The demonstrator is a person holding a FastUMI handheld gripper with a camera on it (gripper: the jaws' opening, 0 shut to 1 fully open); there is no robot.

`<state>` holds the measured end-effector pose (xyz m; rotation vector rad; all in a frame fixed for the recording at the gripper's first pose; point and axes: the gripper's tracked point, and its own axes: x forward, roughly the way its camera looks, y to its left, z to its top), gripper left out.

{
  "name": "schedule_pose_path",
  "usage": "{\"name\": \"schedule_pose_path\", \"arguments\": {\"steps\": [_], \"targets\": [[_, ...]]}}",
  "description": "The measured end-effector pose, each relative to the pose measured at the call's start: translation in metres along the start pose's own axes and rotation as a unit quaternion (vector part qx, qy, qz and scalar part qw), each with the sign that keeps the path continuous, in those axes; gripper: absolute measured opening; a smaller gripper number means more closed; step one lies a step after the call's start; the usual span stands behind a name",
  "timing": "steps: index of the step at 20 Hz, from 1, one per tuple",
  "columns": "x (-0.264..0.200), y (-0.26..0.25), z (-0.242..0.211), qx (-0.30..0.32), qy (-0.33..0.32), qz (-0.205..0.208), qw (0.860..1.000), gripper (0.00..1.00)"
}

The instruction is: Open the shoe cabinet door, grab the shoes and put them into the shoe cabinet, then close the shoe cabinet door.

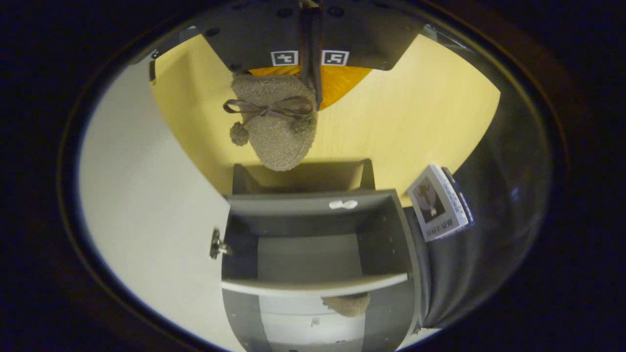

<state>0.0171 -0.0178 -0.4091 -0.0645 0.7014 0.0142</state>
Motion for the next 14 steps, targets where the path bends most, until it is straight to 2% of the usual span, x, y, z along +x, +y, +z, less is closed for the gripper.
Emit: {"name": "schedule_pose_path", "arguments": {"steps": [6, 14], "targets": [[-0.046, -0.003, 0.096, -0.015, -0.042, 0.020, 0.999, 0.03], [-0.056, -0.003, 0.212, -0.042, -0.115, 0.020, 0.992, 0.03]]}}
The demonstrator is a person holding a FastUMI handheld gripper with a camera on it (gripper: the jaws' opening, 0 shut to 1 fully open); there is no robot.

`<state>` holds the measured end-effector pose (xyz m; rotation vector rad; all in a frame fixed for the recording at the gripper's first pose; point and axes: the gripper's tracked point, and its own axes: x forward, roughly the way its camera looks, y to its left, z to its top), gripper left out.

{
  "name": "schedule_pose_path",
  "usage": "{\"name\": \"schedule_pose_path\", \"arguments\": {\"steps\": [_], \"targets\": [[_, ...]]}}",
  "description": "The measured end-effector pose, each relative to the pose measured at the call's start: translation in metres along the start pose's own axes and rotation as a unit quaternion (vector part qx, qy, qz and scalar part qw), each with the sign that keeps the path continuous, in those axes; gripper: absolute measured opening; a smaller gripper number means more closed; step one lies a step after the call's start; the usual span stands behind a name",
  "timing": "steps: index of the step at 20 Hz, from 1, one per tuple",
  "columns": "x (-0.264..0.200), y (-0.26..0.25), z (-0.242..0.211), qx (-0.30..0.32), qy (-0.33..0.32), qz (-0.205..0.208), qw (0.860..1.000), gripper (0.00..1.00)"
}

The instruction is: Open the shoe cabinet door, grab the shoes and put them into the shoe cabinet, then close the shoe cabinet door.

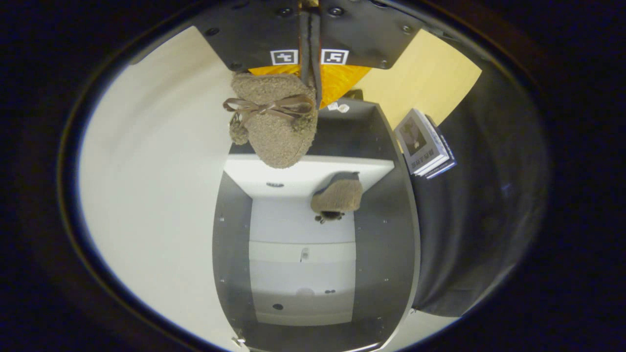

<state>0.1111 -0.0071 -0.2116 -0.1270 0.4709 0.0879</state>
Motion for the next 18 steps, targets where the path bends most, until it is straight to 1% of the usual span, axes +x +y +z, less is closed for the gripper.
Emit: {"name": "schedule_pose_path", "arguments": {"steps": [4, 8, 12, 15, 18], "targets": [[0.026, -0.002, 0.052, -0.006, -0.026, -0.019, 0.999, 0.03], [0.071, -0.005, 0.096, 0.001, -0.042, -0.043, 0.998, 0.03], [0.124, -0.013, 0.119, 0.006, -0.037, -0.063, 0.997, 0.03], [0.153, -0.019, 0.133, 0.020, -0.035, -0.071, 0.997, 0.03], [0.198, -0.028, 0.149, 0.023, -0.034, -0.078, 0.996, 0.03]]}}
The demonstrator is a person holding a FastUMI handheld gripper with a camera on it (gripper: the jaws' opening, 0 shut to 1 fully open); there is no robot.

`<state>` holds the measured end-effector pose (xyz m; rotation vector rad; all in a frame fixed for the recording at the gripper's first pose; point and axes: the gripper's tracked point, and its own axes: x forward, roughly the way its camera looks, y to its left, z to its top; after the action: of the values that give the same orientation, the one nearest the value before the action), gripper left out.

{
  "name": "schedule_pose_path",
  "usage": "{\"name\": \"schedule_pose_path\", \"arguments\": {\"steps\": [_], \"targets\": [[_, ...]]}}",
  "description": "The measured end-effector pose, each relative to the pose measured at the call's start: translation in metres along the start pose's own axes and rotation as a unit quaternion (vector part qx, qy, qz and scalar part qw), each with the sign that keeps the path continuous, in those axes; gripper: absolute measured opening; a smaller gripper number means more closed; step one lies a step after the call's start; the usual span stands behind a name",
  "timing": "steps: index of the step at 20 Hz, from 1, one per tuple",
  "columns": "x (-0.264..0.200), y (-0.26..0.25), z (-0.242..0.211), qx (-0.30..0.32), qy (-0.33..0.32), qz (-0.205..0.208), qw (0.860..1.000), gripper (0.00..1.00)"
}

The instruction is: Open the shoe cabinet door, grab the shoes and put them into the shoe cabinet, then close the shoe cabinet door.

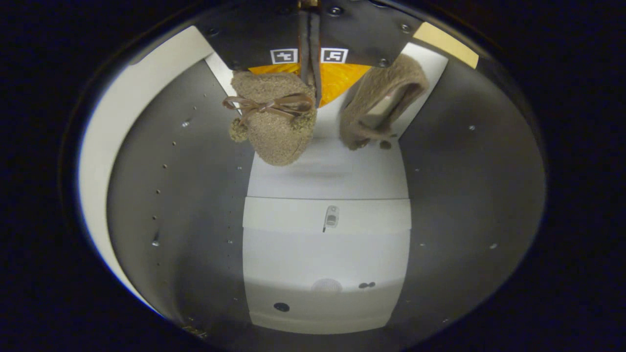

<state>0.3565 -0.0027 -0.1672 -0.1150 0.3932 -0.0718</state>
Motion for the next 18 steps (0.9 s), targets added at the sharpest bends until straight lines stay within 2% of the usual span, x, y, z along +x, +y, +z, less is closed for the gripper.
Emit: {"name": "schedule_pose_path", "arguments": {"steps": [9, 14, 18], "targets": [[0.080, 0.005, -0.020, -0.003, 0.053, 0.014, 0.998, 0.03], [0.089, 0.010, -0.033, 0.012, 0.095, 0.036, 0.995, 0.03], [0.092, 0.010, -0.039, 0.003, 0.100, 0.030, 0.994, 0.04]]}}
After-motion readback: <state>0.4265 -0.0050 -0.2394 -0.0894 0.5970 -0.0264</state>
